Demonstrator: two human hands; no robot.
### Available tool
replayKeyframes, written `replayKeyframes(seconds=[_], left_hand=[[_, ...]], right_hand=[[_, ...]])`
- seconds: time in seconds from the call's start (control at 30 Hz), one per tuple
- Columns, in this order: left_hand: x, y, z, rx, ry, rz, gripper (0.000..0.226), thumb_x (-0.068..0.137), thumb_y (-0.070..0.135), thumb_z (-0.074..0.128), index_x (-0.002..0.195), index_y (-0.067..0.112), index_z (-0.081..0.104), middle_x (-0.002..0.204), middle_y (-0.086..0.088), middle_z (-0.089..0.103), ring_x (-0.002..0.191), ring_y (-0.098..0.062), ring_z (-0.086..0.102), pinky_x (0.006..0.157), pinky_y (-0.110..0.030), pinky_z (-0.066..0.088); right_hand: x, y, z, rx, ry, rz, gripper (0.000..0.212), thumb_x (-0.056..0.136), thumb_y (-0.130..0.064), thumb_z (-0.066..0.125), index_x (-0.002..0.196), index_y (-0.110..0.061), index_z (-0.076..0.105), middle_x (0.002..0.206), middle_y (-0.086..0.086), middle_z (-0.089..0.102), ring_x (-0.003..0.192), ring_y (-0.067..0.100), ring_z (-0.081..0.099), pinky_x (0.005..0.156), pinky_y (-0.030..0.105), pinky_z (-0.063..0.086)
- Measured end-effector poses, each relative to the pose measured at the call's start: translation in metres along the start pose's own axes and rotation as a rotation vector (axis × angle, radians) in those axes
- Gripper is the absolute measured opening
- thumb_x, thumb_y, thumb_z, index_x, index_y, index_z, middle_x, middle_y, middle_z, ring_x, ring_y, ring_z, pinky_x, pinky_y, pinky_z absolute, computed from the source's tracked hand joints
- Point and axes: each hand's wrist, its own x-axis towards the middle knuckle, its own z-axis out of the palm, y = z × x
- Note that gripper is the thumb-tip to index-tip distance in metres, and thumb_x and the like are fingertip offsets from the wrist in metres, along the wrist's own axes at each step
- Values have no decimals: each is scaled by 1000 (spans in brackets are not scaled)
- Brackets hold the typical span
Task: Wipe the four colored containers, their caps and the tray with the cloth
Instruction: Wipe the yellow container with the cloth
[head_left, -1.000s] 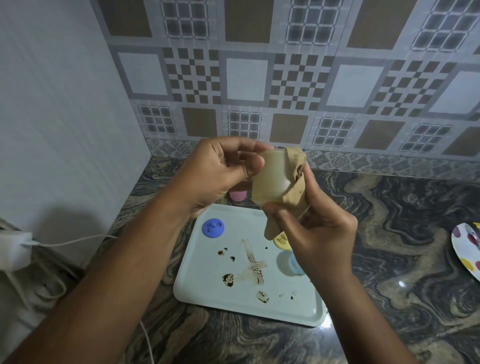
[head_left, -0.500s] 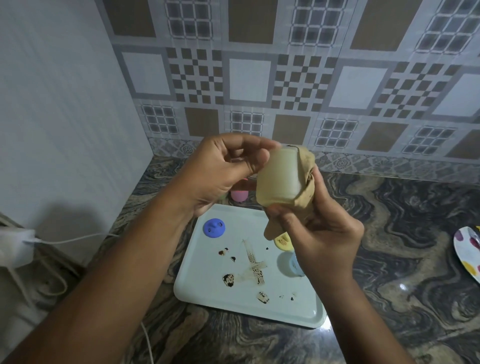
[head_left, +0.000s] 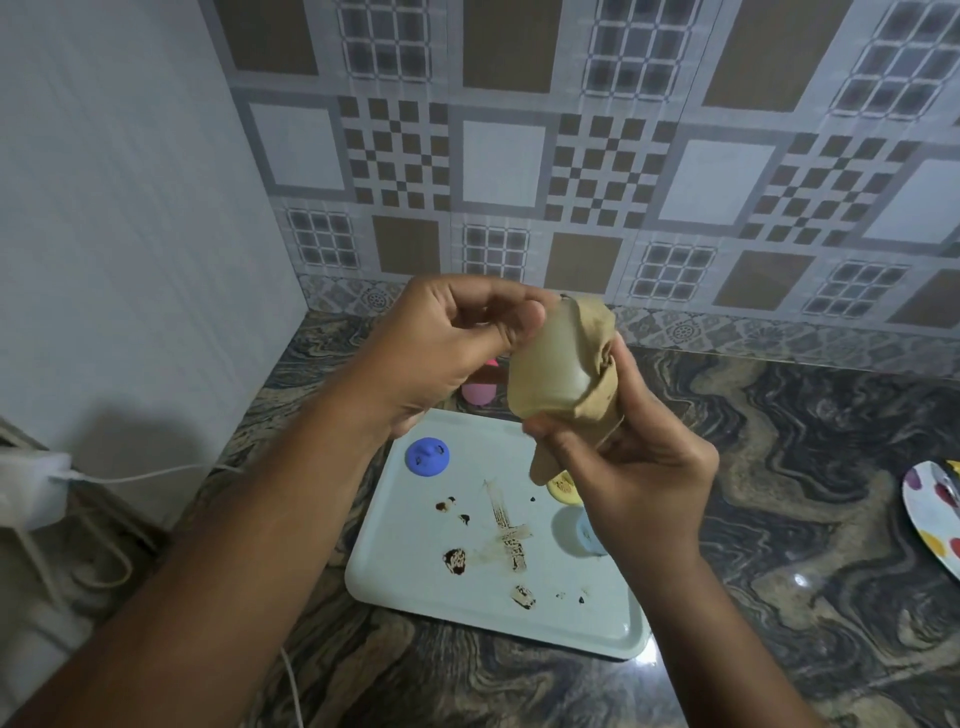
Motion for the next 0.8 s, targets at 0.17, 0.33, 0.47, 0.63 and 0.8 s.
replayKeyframes(seconds=[0.17, 0.33, 0.47, 0.63, 0.8], left_hand=[[-1, 4, 0, 76, -12, 33, 33, 80, 37, 67, 107, 20, 75, 97, 0, 77, 86, -17, 73, 75, -34, 61], [-1, 0, -1, -8, -18, -74, 22, 79, 29, 66, 96, 18, 75, 89, -2, 76, 86, -12, 73, 72, -49, 62], [-1, 3, 3, 138, 38, 8, 25, 72, 45, 75, 90, 29, 79, 91, -6, 77, 89, -39, 71, 68, -61, 59], [0, 3, 1, 205, 44, 28, 31, 82, 46, 66, 104, 27, 77, 99, 2, 77, 93, -30, 73, 69, -51, 62], [1, -2, 2, 187, 47, -7, 16, 85, 33, 68, 97, 26, 76, 96, 6, 78, 90, -12, 75, 73, -34, 62]], right_hand=[[-3, 1, 1, 99, 25, 44, 82, 70, -1, 90, 143, 0, 53, 79, 14, 78, 54, 18, 74, 60, 24, 60], [0, 1, 3, 175, 56, 107, 89, 67, 14, 83, 143, -13, 47, 88, -11, 80, 72, -1, 74, 68, 17, 60], [-4, 8, 3, 4, -24, 13, 88, 69, 2, 90, 145, 1, 45, 113, 31, 72, 69, -4, 73, 65, 13, 57], [-6, 9, 2, 103, 33, 100, 84, 72, 19, 81, 146, 1, 47, 90, 5, 81, 63, 10, 76, 63, 21, 61], [-6, 11, 6, 53, 8, 98, 84, 71, 18, 83, 145, 4, 45, 101, 16, 79, 76, 0, 75, 67, 13, 58]])
